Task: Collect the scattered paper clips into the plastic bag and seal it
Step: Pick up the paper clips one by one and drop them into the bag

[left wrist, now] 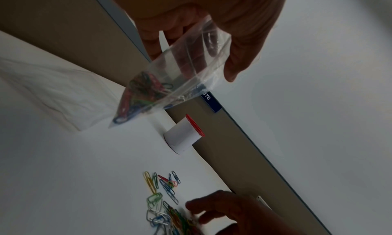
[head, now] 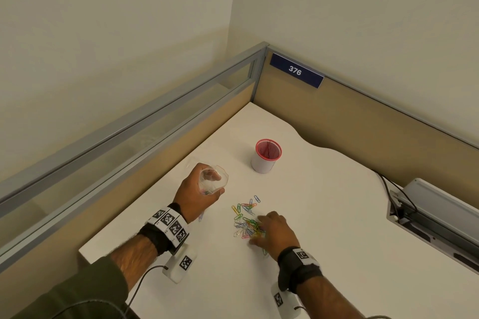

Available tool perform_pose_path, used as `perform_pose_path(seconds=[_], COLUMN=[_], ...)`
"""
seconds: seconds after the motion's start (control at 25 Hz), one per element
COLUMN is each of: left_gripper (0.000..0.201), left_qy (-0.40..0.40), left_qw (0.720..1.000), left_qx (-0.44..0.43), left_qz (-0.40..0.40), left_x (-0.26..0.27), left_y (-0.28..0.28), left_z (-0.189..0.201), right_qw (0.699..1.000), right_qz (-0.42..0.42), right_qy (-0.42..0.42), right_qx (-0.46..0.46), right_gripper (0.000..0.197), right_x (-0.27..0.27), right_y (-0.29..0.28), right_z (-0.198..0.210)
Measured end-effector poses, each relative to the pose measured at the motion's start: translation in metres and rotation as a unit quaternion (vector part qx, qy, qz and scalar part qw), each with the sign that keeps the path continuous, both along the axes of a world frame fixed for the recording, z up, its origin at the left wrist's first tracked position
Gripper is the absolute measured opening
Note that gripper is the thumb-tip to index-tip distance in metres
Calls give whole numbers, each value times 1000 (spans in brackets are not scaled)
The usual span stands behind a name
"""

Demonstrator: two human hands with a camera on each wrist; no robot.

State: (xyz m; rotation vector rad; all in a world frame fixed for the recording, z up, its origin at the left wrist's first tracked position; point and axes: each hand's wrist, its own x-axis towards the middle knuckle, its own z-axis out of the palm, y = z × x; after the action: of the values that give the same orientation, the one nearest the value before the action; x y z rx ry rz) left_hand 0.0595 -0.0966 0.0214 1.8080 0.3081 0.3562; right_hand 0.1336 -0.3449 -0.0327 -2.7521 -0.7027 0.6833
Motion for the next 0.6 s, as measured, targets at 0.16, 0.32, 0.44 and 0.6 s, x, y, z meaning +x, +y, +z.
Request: perform_pose_path(seconds=[0.16, 0.32, 0.44, 0.6], left_gripper=[42, 44, 43, 42], left_qy=[2, -1, -1, 2], left_qw=[1000, 1000, 1000, 1000], left_qx=[-5, -1, -1, 5], left_qz=[-14, -14, -14, -17], left_x=[4, 7, 10, 13], left_y=[-12, -18, -21, -19], left_z=[2, 5, 9, 10], right_qw=[997, 992, 993, 997], right_qz=[39, 61, 45, -51], right_qy=[-44, -85, -87, -62], right_qx=[-41, -67, -64, 0], right_gripper=[46, 20, 18, 21], right_x=[-4, 2, 9, 23], right_y=[22, 28, 26, 14], right_z=[-5, -6, 0, 9])
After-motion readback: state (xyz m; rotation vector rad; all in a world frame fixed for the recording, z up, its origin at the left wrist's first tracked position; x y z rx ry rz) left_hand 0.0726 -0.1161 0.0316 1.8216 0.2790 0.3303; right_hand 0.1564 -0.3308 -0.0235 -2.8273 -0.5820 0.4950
